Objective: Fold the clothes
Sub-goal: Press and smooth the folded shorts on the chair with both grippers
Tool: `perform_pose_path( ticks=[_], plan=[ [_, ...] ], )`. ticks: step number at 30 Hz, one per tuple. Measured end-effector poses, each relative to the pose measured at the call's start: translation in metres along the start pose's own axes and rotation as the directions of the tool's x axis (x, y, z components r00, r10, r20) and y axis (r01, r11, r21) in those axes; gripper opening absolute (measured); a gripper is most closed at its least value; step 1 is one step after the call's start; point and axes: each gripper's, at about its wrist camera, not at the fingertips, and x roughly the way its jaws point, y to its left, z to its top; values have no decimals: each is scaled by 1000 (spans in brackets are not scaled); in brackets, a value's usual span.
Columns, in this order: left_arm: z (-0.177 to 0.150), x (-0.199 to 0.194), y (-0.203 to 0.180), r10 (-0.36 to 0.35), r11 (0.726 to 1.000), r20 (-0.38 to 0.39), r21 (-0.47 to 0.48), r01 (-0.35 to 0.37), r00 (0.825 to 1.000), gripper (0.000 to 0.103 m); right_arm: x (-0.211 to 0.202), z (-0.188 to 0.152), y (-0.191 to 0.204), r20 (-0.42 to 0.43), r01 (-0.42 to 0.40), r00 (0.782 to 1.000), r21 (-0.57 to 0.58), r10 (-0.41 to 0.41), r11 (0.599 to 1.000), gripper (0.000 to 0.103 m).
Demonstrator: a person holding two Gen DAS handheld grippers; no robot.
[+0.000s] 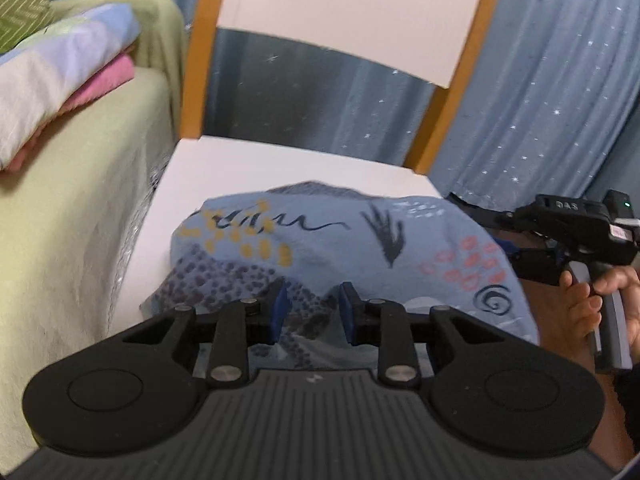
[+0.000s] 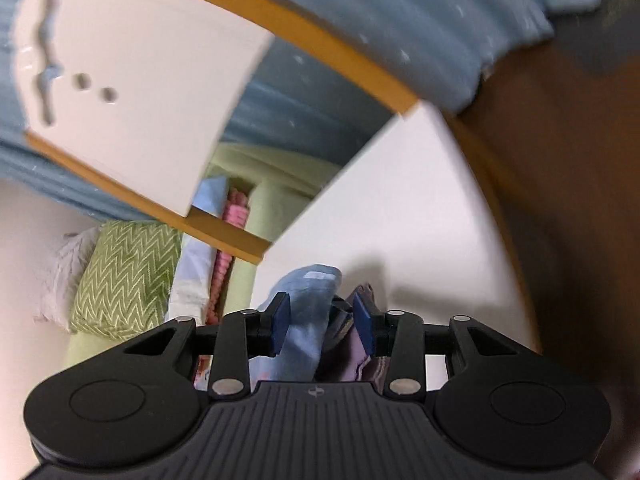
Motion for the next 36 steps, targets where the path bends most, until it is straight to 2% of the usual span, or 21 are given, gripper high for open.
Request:
perform_pose_path(
  ticks=[1, 5, 7, 9, 11, 14, 16, 19, 20, 22, 24, 25, 27, 29, 32, 34, 36],
  plan=[
    [-1, -1, -1, 1, 1000, -2, -4, -1, 1000, 25, 0, 1, 7, 19, 4, 1000, -50, -4, 999, 2],
    [-5, 5, 2, 25, 1000, -10, 15, -25, 1000, 25, 0, 5, 34, 93, 40, 995, -253, -17, 967, 1],
    [-9, 6, 0, 33, 999, -9, 24, -33, 999, 26, 4, 1, 49, 129, 160, 985, -392, -118, 906, 1],
    [-10, 4, -5, 50, 998, -5, 43, -50, 999, 26, 17, -6, 49, 84, 254, 967, -447, -242, 858, 2],
    [-9, 1, -10, 72, 995, 5, 67, -72, 997, 26, 21, -15, 47, 44, 291, 951, -466, -306, 836, 14],
    [-6, -12, -15, 105, 990, 49, 88, -109, 993, 24, 3, -25, 52, 143, 369, 929, -448, -342, 814, 30],
    [-6, -27, -16, 113, 989, 97, 84, -121, 989, 23, -20, -43, 68, 253, 399, 916, -481, -312, 781, 30],
    [-13, -43, -21, 98, 989, 136, 98, -112, 986, 22, -42, -89, 96, 290, 342, 936, -626, -198, 701, 28],
    [-19, -46, -26, 96, 986, 144, 124, -114, 985, 22, -42, -105, 103, 268, 316, 947, -679, -178, 662, 28],
    [-31, -42, -35, 116, 974, 142, 177, -141, 983, 22, -34, -134, 106, 250, 327, 945, -756, -212, 567, 26],
    [-44, -27, -34, 171, 964, 99, 191, -187, 980, 23, -25, -162, 108, 240, 336, 937, -819, -255, 465, 23],
    [-50, -19, -30, 187, 961, 90, 191, -201, 978, 26, -18, -169, 102, 254, 374, 915, -822, -312, 429, 23],
    [-55, -15, -18, 191, 965, 98, 164, -205, 977, 27, -16, -177, 91, 275, 403, 903, -810, -331, 427, 26],
    [-50, -18, -10, 204, 969, 96, 122, -214, 974, 25, -22, -174, 91, 255, 398, 905, -787, -340, 472, 26],
    [-36, -29, 0, 288, 951, 119, 79, -299, 950, 19, -25, -168, 97, 224, 397, 896, -791, -383, 466, 26],
    [-22, -42, 5, 274, 959, 144, 36, -281, 951, 19, -33, -162, 107, 214, 396, 894, -789, -394, 470, 26],
    [-5, -46, -4, 241, 966, 169, 51, -252, 956, 19, -43, -153, 117, 255, 401, 902, -796, -349, 454, 26]
  ],
)
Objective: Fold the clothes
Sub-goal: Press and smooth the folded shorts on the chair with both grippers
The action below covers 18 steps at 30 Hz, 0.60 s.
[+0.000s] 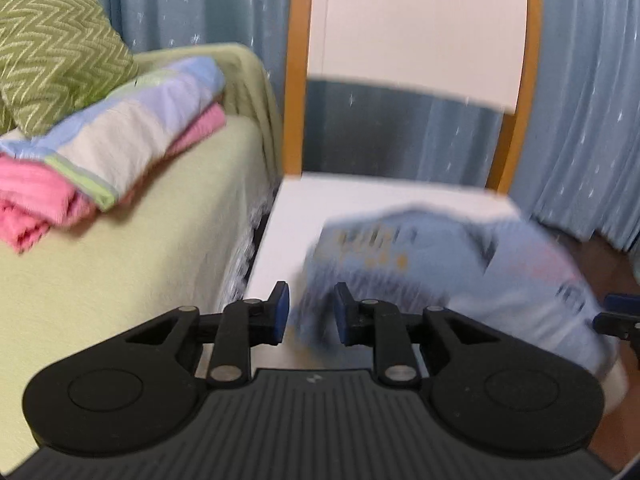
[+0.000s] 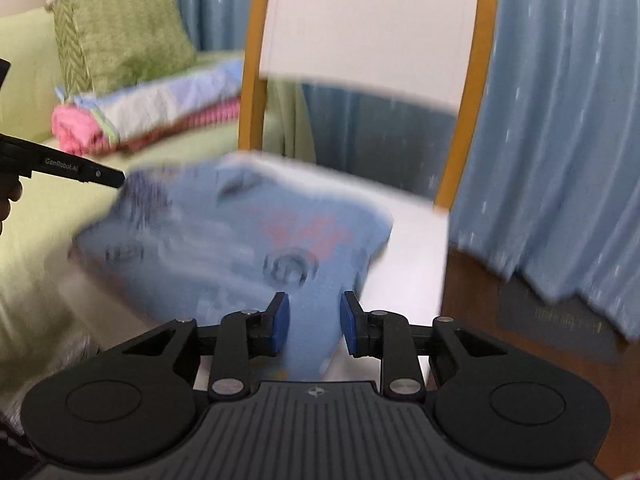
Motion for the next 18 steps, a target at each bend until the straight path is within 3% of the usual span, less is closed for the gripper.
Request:
perform_pose_path(
  ticks=[5, 8, 10, 13, 15, 18],
  plan=[
    [26, 36, -41, -107, 991, -30, 73, 109, 994, 21, 32, 35, -9, 87, 0, 996, 36, -3, 999, 26],
    [26, 74, -47, -98, 993, -116, 55, 105, 988, 22, 68, 39, -18, 44, -4, 999, 68, 1, 998, 26],
    [22, 94, -41, -91, 995, -163, 23, 96, 982, 27, 88, 34, -26, -29, -25, 999, 107, 29, 994, 26],
    [26, 95, -33, -112, 994, -179, -37, 107, 977, 28, 98, 25, -32, -55, -61, 996, 151, 70, 987, 32],
    [31, 85, -29, -81, 997, -163, -22, 78, 983, 27, 91, 28, -33, -50, -50, 997, 154, 58, 987, 31],
    [33, 49, -18, -64, 998, -93, -32, 62, 994, 23, 60, 30, -30, 27, -36, 999, 148, 32, 988, 31]
  ],
)
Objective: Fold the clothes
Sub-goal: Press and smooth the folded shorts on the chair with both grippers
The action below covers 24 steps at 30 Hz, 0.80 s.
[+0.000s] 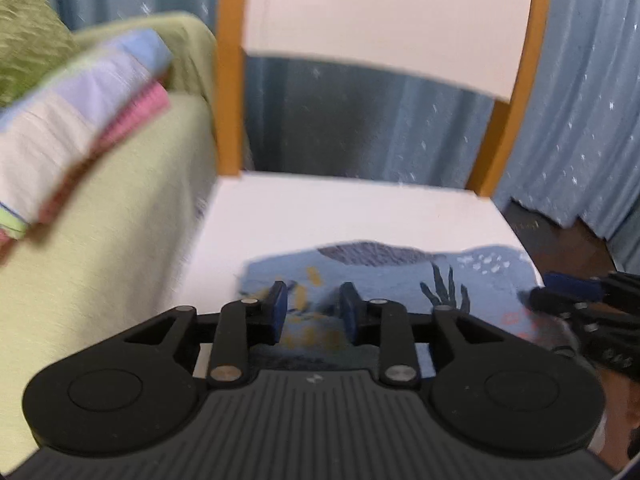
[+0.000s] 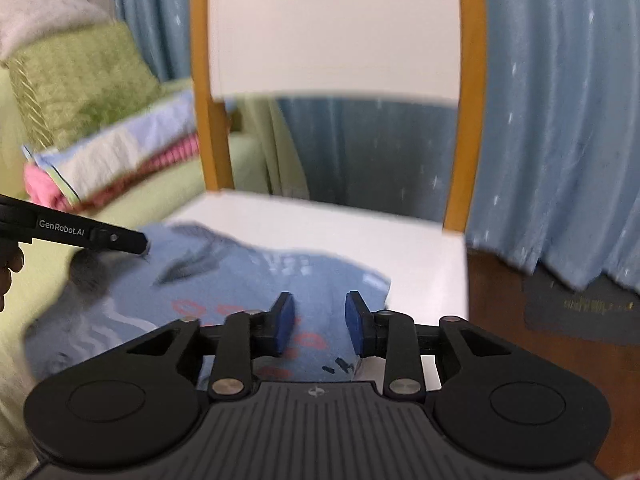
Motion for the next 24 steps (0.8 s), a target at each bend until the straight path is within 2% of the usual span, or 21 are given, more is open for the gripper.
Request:
perform_pose_path(
  ticks=[3, 7, 9, 12, 16, 19, 22, 24],
  plan=[
    [-18, -43, 5, 29, 999, 62, 21, -31, 998, 23, -37, -7, 9, 55, -11, 998, -48, 13, 999, 31],
    [-54, -79, 4, 36, 999, 73, 28, -38, 997, 23, -71, -36, 32, 37, -44, 998, -103, 48, 994, 31],
    [-68, -75, -1, 44, 998, 39, 42, -45, 998, 23, -73, -49, 43, 26, -25, 999, -133, 29, 991, 31],
    [-87, -61, -5, 69, 996, -36, 58, -67, 997, 26, -60, -61, 47, -30, -8, 1000, -113, 5, 994, 31],
    [-93, -65, -1, 77, 997, -36, -3, -77, 996, 25, -56, -63, 41, -59, 3, 998, -65, -7, 998, 33],
    [-94, -79, -6, 81, 997, -5, -2, -81, 997, 24, -69, -60, 44, -15, 9, 1000, -81, -10, 997, 33],
    [-99, -70, -9, 118, 993, -62, -3, -118, 991, 27, -62, -67, 47, -52, 9, 999, -81, -13, 997, 39],
    [-100, -70, -9, 128, 990, -89, -42, -132, 988, 27, -58, -70, 44, -73, 11, 997, -32, -13, 999, 40]
  ],
)
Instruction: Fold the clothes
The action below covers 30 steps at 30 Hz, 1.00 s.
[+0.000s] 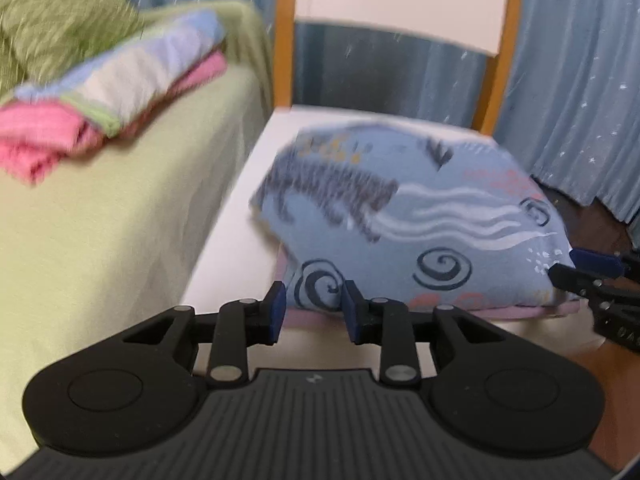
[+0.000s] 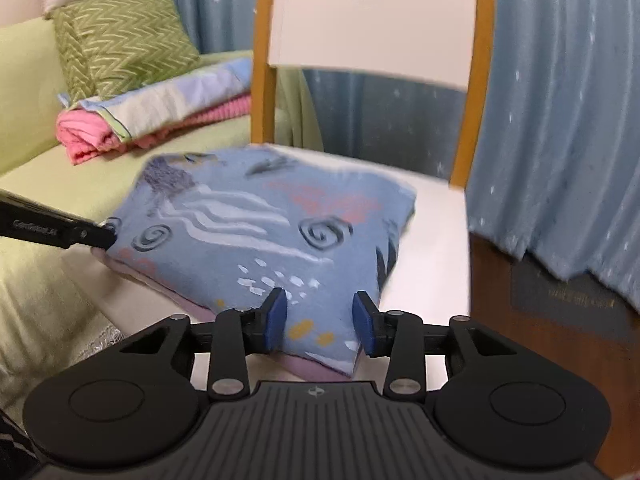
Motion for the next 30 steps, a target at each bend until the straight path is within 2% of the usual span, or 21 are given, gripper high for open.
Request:
perform_pose_path(
  ticks=[4, 6, 8, 14, 18, 20, 23, 26, 28, 30],
  plan=[
    [-1, -21, -9, 32, 999, -37, -22, -33, 999, 30, -14, 5, -6, 13, -21, 1000, 104, 20, 994, 45],
    [-5, -35, -13, 46, 998, -43, -32, -47, 998, 37, -27, 6, -5, 23, -21, 1000, 110, 19, 994, 51],
    [-9, -50, -16, 54, 997, -36, -47, -56, 998, 43, -40, 5, -4, 28, -16, 1000, 130, 13, 991, 68],
    [-24, -93, -30, 82, 995, -19, -56, -83, 996, 61, -76, -4, 6, 11, -36, 999, 175, 35, 984, 86],
    [-31, -118, -38, 80, 996, -6, -41, -80, 997, 71, -97, -6, 16, 7, -47, 999, 171, 47, 984, 93],
    [-34, -129, -40, 90, 995, 7, -38, -89, 996, 84, -108, -5, 21, 8, -51, 999, 171, 50, 984, 99],
    [-38, -144, -44, 114, 993, 22, -24, -114, 993, 96, -124, -1, 28, 12, -37, 999, 158, 36, 987, 101],
    [-43, -156, -49, 147, 989, 27, 1, -147, 989, 102, -134, 2, 34, -20, 1, 1000, 145, 2, 989, 101],
    [-48, -160, -50, 169, 985, 21, 10, -170, 985, 102, -137, 1, 37, -37, 22, 999, 149, -16, 989, 103],
    [-52, -162, -48, 155, 988, 2, -14, -155, 988, 102, -141, -1, 41, -55, 42, 998, 152, -34, 987, 103]
  ],
)
